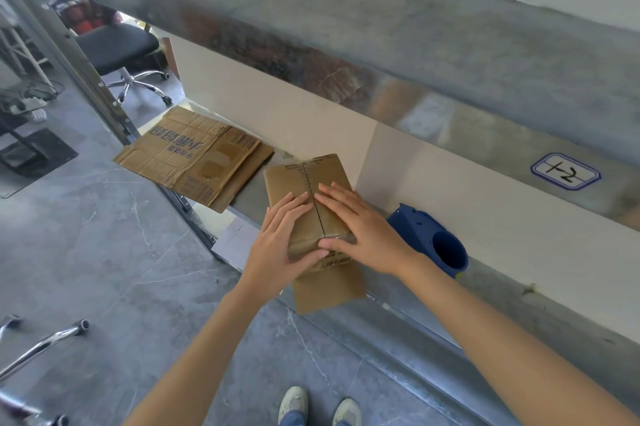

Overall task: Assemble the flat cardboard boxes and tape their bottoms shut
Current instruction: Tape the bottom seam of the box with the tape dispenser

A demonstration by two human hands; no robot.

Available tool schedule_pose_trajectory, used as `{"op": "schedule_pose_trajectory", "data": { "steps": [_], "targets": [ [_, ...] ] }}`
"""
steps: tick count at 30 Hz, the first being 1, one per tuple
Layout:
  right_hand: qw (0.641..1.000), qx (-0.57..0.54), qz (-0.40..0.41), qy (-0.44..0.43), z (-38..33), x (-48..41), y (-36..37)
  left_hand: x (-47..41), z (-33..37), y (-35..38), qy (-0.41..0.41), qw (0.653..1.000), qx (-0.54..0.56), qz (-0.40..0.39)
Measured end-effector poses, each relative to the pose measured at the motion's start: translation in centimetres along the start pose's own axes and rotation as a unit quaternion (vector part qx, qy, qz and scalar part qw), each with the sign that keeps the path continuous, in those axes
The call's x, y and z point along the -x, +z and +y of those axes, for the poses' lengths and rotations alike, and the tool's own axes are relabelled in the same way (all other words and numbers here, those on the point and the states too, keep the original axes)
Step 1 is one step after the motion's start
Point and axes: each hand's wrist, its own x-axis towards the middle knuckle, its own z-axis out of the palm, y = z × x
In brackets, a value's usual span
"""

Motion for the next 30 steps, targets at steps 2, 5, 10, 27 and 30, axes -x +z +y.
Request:
{"op": "schedule_pose_trajectory", "data": {
  "steps": [2, 5, 10, 27, 30],
  "targets": [
    [0.998, -0.045, 0.025, 0.022, 0.0, -0.1, 0.3, 0.0, 0.2, -0.2, -0.012, 1.000, 0.011, -0.002],
    [0.992, -0.061, 0.102, 0.048, 0.0, -0.2, 1.6, 0.0, 0.7, 0.0, -0.031, 0.999, 0.040, 0.016],
    [0.984, -0.075, 0.150, 0.067, 0.0, -0.3, 2.5, -0.1, 1.5, 0.8, -0.067, 0.992, 0.094, 0.047],
    [0.908, -0.173, 0.347, 0.158, -2.6, -0.9, 4.5, -0.1, 2.3, 3.7, -0.142, 0.951, 0.147, 0.231],
    [0.902, -0.189, 0.352, 0.161, -2.7, -0.9, 4.5, -0.3, 2.4, 3.7, -0.147, 0.947, 0.162, 0.234]
  ]
}}
